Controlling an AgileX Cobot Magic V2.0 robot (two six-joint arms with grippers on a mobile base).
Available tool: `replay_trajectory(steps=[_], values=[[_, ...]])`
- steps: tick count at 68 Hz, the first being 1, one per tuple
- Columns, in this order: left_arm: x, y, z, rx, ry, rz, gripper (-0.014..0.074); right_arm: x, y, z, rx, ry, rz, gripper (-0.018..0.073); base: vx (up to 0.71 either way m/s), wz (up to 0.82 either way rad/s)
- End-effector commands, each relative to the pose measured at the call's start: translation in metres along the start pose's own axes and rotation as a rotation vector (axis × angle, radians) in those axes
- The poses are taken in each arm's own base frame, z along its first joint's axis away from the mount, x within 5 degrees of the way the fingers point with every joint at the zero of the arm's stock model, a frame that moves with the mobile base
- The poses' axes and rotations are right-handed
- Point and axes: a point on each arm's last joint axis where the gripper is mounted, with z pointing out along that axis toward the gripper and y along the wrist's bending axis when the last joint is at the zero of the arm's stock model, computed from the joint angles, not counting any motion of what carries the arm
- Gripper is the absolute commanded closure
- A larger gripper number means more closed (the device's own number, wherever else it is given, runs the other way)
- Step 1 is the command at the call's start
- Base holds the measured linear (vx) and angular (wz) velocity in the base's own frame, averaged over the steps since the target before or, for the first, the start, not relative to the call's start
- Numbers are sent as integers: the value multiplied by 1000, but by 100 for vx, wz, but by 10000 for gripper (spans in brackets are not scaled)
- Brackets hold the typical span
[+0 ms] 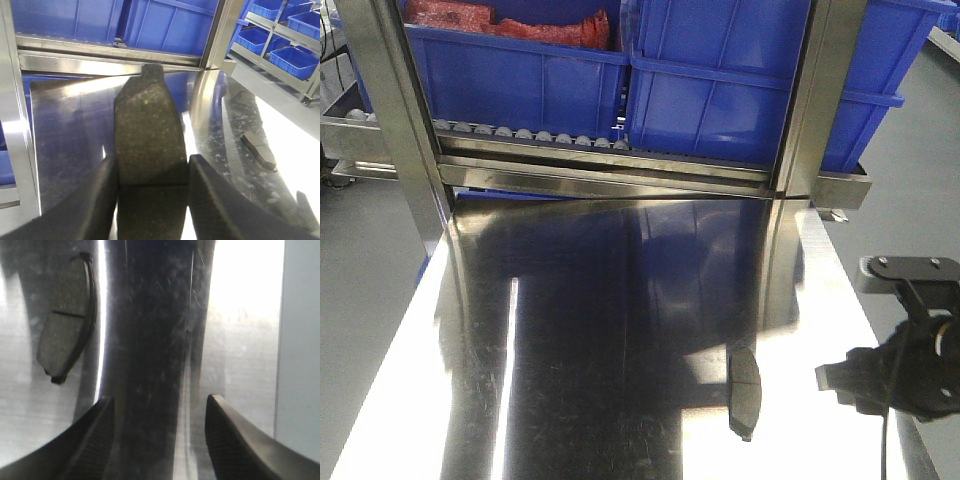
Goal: Move and align brake pads A on conveyor
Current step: 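Lower the open right gripper onto the other brake pad on the table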
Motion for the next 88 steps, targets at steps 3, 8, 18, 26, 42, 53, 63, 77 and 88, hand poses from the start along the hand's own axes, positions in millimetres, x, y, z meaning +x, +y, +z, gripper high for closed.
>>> replay_trajectory(steps=[3, 8, 18, 26, 42, 53, 63, 77, 88], values=[[-15, -4, -4, 39, -110, 8, 603, -28, 7, -4, -27, -39, 5, 162, 0, 0], [-15, -4, -4, 39, -110, 8, 603, -36, 18, 3, -36, 5, -23, 162, 0, 0], [-15, -4, -4, 39, -110, 8, 603, -48, 54, 20, -69, 52, -78, 162, 0, 0], [-15, -4, -4, 39, -110, 8, 603, -56, 73, 37, -47, 86, -8, 161, 0, 0], [-15, -4, -4, 39, -110, 8, 603, -60, 75, 61, 7, 180, 125, 157, 0, 0], [-15, -4, -4, 39, -110, 8, 603, -68, 80, 65, 2, 196, 134, 157, 0, 0], [-15, -4, -4, 39, -110, 8, 603, -81, 85, 65, 17, 208, 124, 157, 0, 0], [-15, -4, -4, 39, -110, 8, 603, -89, 85, 70, 67, 242, 114, 121, 0, 0], [-15, -4, -4, 39, -110, 8, 603, -91, 87, 73, 46, 220, 136, 82, 0, 0]])
